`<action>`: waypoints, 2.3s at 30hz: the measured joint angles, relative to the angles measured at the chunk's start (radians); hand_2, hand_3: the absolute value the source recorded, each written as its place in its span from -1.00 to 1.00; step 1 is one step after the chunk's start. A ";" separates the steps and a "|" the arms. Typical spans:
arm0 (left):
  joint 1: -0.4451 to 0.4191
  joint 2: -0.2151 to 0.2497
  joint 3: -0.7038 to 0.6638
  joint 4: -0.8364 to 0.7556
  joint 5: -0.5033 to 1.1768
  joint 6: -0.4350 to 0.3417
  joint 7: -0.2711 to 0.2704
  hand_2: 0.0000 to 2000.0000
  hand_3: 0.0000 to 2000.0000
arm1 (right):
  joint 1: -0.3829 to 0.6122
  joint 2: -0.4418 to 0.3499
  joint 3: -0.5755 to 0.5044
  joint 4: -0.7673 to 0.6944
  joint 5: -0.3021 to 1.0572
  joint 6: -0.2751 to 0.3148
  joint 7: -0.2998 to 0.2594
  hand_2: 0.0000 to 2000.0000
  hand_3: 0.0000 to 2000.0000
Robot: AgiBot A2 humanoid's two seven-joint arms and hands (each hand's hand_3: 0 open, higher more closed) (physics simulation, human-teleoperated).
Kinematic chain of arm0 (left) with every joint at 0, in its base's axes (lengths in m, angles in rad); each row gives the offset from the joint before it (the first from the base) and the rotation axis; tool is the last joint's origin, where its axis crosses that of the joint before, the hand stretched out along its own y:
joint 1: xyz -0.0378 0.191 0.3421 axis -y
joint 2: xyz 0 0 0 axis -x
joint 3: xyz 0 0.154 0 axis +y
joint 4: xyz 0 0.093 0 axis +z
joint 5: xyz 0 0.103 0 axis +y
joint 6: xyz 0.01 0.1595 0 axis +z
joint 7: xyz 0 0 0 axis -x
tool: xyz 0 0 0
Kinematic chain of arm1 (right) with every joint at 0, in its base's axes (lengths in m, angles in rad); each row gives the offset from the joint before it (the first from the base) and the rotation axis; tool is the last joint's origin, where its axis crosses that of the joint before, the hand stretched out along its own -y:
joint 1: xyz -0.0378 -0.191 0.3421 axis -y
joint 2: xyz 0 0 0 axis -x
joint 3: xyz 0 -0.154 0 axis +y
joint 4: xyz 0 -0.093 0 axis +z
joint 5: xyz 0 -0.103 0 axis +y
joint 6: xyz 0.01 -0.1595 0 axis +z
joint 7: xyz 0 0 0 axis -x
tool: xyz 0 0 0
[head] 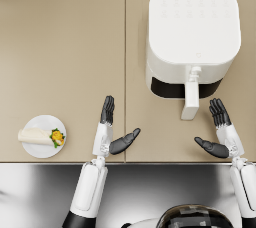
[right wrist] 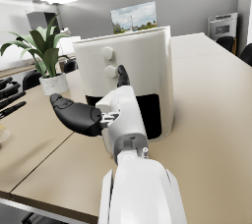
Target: Pick up the chicken rolls and place it into the air fryer
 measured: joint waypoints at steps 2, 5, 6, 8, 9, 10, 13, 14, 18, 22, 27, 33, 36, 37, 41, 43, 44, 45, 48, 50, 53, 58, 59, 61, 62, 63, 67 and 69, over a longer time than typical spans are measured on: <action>0.000 0.000 0.000 0.000 0.000 0.000 0.000 -1.00 -1.00 | 0.000 0.000 0.000 0.000 0.000 0.000 0.000 -1.00 -1.00; 0.000 0.000 0.000 0.000 0.000 0.000 0.000 -1.00 -1.00 | 0.000 0.000 0.000 0.000 0.000 0.000 0.000 -1.00 -1.00; 0.000 0.000 0.000 0.000 0.000 0.000 0.000 -1.00 -1.00 | 0.000 0.000 0.000 0.000 0.000 0.000 0.000 -1.00 -1.00; 0.000 0.000 0.000 0.000 0.000 0.000 0.000 -1.00 -1.00 | 0.000 0.000 0.000 0.000 0.000 0.000 0.000 -1.00 -1.00; 0.000 0.000 0.000 0.000 0.000 0.000 0.000 -1.00 -1.00 | 0.000 0.000 0.000 0.000 0.000 0.000 0.000 -1.00 -1.00; 0.000 0.000 0.000 0.000 0.000 0.000 0.000 -1.00 -1.00 | 0.000 0.000 0.000 0.000 0.000 0.000 0.000 -1.00 -1.00; 0.000 0.000 0.000 0.000 0.000 0.000 0.000 -1.00 -1.00 | 0.000 0.000 0.000 0.000 0.000 0.000 0.000 -1.00 -1.00; 0.000 0.000 0.000 0.000 0.000 0.000 0.000 -1.00 -1.00 | 0.000 0.000 0.000 0.000 0.000 0.000 0.000 -1.00 -1.00; 0.000 0.000 0.000 0.000 0.000 0.000 0.000 -1.00 -1.00 | 0.000 0.000 0.000 0.000 0.000 0.000 0.000 -1.00 -1.00; 0.000 0.000 0.000 0.000 0.000 0.000 0.000 -1.00 -1.00 | 0.000 0.000 0.000 0.000 0.000 0.000 0.000 -1.00 -1.00; -0.002 0.002 0.009 0.006 0.000 -0.029 -0.028 -1.00 -1.00 | 0.000 0.000 0.000 0.000 0.000 0.000 0.000 -1.00 -1.00; -0.029 0.008 -0.031 -0.045 0.000 -0.091 -0.091 -1.00 -1.00 | 0.000 -0.019 -0.002 0.006 0.000 -0.086 0.087 -1.00 -1.00; -0.052 0.009 -0.078 -0.085 0.000 -0.097 -0.097 -1.00 -1.00 | -0.004 -0.027 -0.013 0.022 0.000 -0.095 0.096 -1.00 -1.00; -0.061 0.009 -0.096 -0.098 0.000 -0.098 -0.098 -1.00 -1.00 | -0.007 -0.028 -0.016 0.027 0.000 -0.096 0.097 -1.00 -1.00; -0.099 0.011 -0.175 -0.145 0.177 -0.100 -0.100 -1.00 -1.00 | -0.018 -0.035 -0.017 0.033 0.133 -0.099 0.100 -1.00 -1.00; -0.122 0.014 -0.216 -0.170 0.266 -0.100 -0.100 -1.00 -1.00 | -0.018 -0.041 -0.016 0.033 0.188 -0.099 0.100 -1.00 -1.00; -0.132 0.017 -0.239 -0.181 0.311 -0.101 -0.100 -1.00 -1.00 | -0.017 -0.044 -0.016 0.032 0.204 -0.099 0.101 -1.00 -1.00; -0.142 0.020 -0.264 -0.192 0.356 -0.101 -0.100 -1.00 -1.00 | -0.016 -0.047 -0.017 0.030 0.216 -0.100 0.101 -1.00 -1.00; -0.174 0.034 -0.340 -0.218 0.490 -0.101 -0.101 -1.00 -1.00 | -0.008 -0.059 -0.022 0.018 0.235 -0.100 0.101 -1.00 -1.00; -0.195 0.047 -0.392 -0.231 0.580 -0.101 -0.101 -1.00 -1.00 | -0.003 -0.067 -0.023 0.009 0.240 -0.100 0.101 -1.00 -1.00; -0.214 0.062 -0.463 -0.242 0.715 -0.159 -0.110 -1.00 -1.00 | -0.005 -0.074 -0.018 0.002 0.243 -0.100 0.101 -1.00 -1.00; -0.224 0.073 -0.568 -0.248 0.941 -0.505 -0.216 -1.00 -1.00 | -0.012 -0.083 -0.016 -0.002 0.245 -0.100 0.101 -1.00 -1.00; -0.225 0.074 -0.585 -0.247 0.986 -0.529 -0.225 -1.00 -1.00 | -0.012 -0.085 -0.017 -0.002 0.245 -0.100 0.101 -1.00 -1.00; -0.223 0.072 -0.613 -0.240 1.077 -0.558 -0.235 -1.00 -1.00 | -0.014 -0.089 -0.019 -0.003 0.245 -0.100 0.101 -1.00 -1.00; -0.220 0.068 -0.624 -0.233 1.122 -0.566 -0.238 -1.00 -1.00 | -0.016 -0.091 -0.020 -0.004 0.245 -0.100 0.101 -1.00 -1.00; -0.216 0.063 -0.632 -0.224 1.167 -0.574 -0.240 -1.00 -1.00 | -0.017 -0.093 -0.021 -0.005 0.245 -0.100 0.101 -1.00 -1.00; -0.200 0.045 -0.650 -0.178 1.349 -0.584 -0.244 -1.00 -1.00 | -0.017 -0.102 -0.027 -0.017 0.245 -0.100 0.101 -1.00 -1.00; -0.192 0.037 -0.653 -0.151 1.440 -0.587 -0.245 -1.00 -1.00 | -0.017 -0.107 -0.030 -0.028 0.245 -0.100 0.101 -1.00 -1.00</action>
